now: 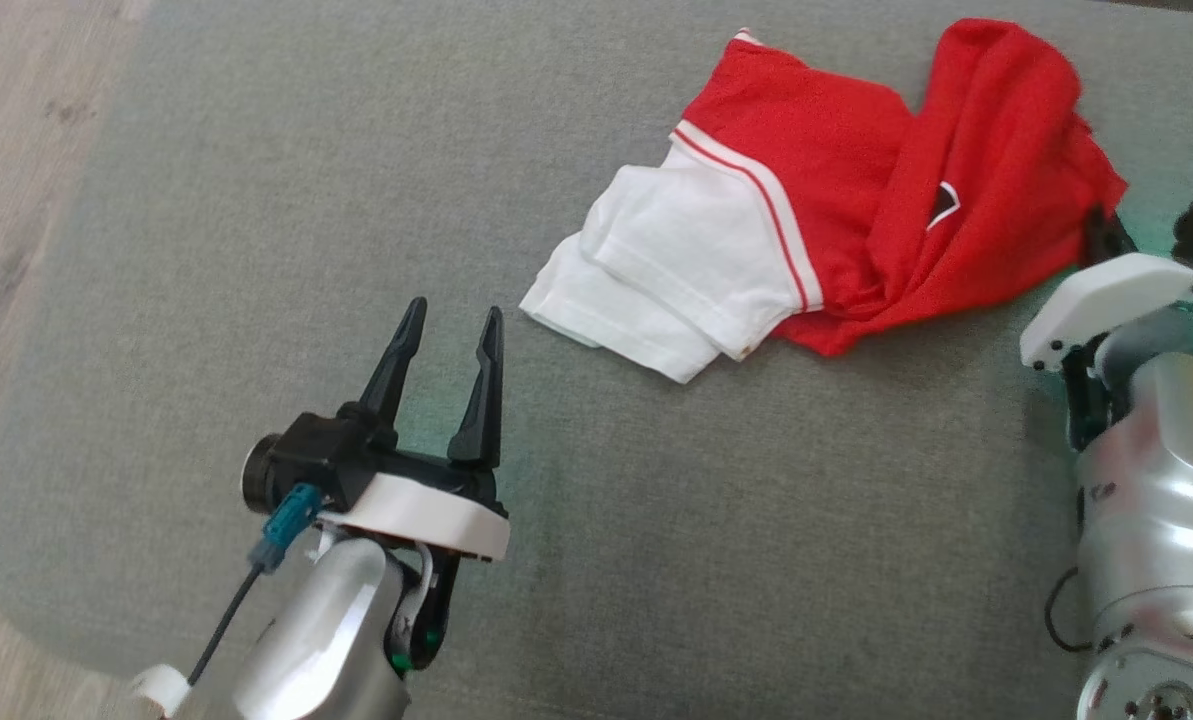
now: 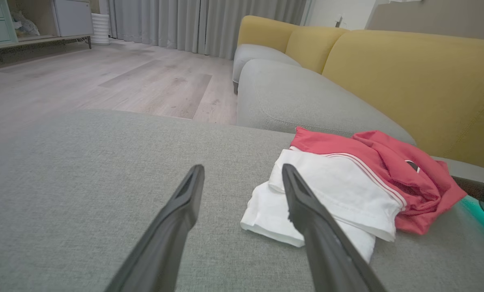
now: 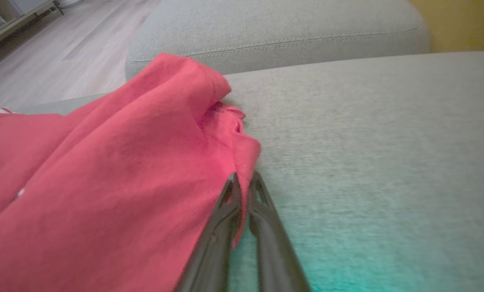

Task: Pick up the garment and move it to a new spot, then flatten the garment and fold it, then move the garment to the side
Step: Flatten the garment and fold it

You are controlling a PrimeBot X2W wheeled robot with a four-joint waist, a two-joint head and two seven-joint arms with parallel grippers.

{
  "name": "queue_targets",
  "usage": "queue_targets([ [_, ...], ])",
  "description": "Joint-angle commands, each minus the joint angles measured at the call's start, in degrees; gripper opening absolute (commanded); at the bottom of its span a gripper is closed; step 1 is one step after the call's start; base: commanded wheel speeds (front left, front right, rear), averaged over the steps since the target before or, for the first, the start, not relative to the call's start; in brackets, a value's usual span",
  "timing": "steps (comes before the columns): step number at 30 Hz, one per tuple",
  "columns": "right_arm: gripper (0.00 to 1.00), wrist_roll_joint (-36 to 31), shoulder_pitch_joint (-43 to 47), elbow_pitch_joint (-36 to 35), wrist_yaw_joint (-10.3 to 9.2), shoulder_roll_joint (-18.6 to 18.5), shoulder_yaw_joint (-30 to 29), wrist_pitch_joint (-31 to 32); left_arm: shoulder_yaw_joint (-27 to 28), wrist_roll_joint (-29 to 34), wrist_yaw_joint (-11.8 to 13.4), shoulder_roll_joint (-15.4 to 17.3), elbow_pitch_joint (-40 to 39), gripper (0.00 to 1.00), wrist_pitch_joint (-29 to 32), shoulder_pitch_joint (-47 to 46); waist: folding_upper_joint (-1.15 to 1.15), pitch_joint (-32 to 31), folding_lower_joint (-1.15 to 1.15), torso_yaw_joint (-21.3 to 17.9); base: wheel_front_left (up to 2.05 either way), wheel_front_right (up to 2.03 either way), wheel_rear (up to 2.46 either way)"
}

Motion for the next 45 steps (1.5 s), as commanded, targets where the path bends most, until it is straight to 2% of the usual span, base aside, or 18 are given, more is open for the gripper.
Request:
queue_targets([
  [1,0.0,-0.99,-1.18,-1.44,-0.05,0.3,0.44,-1.33,2.55,0.48,-0.31,0.43,-1.33,1.0,-0.46,-1.45,0.0,-0.7,-0.01,-0.75,0.0,0.0,0.0],
  [8,0.0,-1.34,3.02,-1.96,-0.05,0.3,-2.97,-7.32,4.46,1.3,-0.57,0.55,-0.5,1.0,-0.46,0.41,0.0,-5.45,-0.01,-4.59,0.0,0.0,0.0],
  [14,0.0,2.86,8.91,-0.61,-0.05,0.3,-0.87,-9.7,5.62,1.72,-0.36,0.93,-0.35,1.0,-0.46,2.84,0.0,-9.8,-0.01,-8.38,0.0,0.0,0.0],
  [21,0.0,7.43,13.45,0.11,-0.05,0.3,1.6,-10.48,6.15,1.71,-0.09,0.94,-0.27,1.0,-0.46,4.7,0.0,-12.94,-0.01,-10.5,0.0,0.0,0.0],
  [22,0.21,8.76,13.65,0.18,-0.05,0.3,2.73,-10.57,6.25,1.66,-0.05,0.93,-0.33,1.0,-0.46,4.98,0.0,-13.27,-0.01,-10.79,0.0,0.0,0.0],
  [23,1.0,10.1,13.96,0.07,-0.05,0.3,3.78,-10.64,6.35,1.61,0.03,0.92,-0.38,1.0,-0.46,5.26,0.0,-13.57,-0.01,-11.06,0.0,0.0,0.0],
  [25,1.0,12.01,14.76,-1.31,-0.05,0.3,6.84,-10.72,6.47,1.55,0.15,0.87,-0.55,1.0,-0.46,5.8,0.0,-14.04,-0.01,-11.58,0.0,0.0,0.0],
  [27,1.0,15.33,15.94,-5.52,-0.05,0.3,11.57,-10.74,6.58,1.51,0.2,0.89,-0.72,1.0,-0.46,6.24,0.0,-14.27,-0.01,-12.06,0.0,0.0,0.0],
  [33,1.0,26.07,26.92,-25.84,-0.05,0.3,26.28,-10.76,6.86,1.56,0.28,1.11,-1.35,1.0,-0.46,6.84,0.0,-14.09,-0.01,-13.11,0.0,0.0,0.0],
  [37,1.0,27.96,33.95,-36.05,-0.05,0.3,30.27,-10.76,6.59,1.69,0.15,1.0,-1.71,1.0,-0.46,6.32,0.0,-13.21,-0.01,-12.78,0.0,0.0,0.0],
  [40,1.0,28.51,36.11,-40.84,-0.05,0.3,32.87,-10.77,6.25,1.77,-0.16,0.92,-1.84,1.0,-0.45,5.62,0.0,-12.25,-0.01,-11.88,0.0,0.0,0.0],
  [45,1.0,26.27,34.91,-41.8,-0.05,0.3,39.84,-10.1,5.84,1.84,-0.43,0.66,-1.82,1.0,-0.45,4.48,0.0,-10.01,-0.01,-9.57,0.0,0.0,0.0],
])
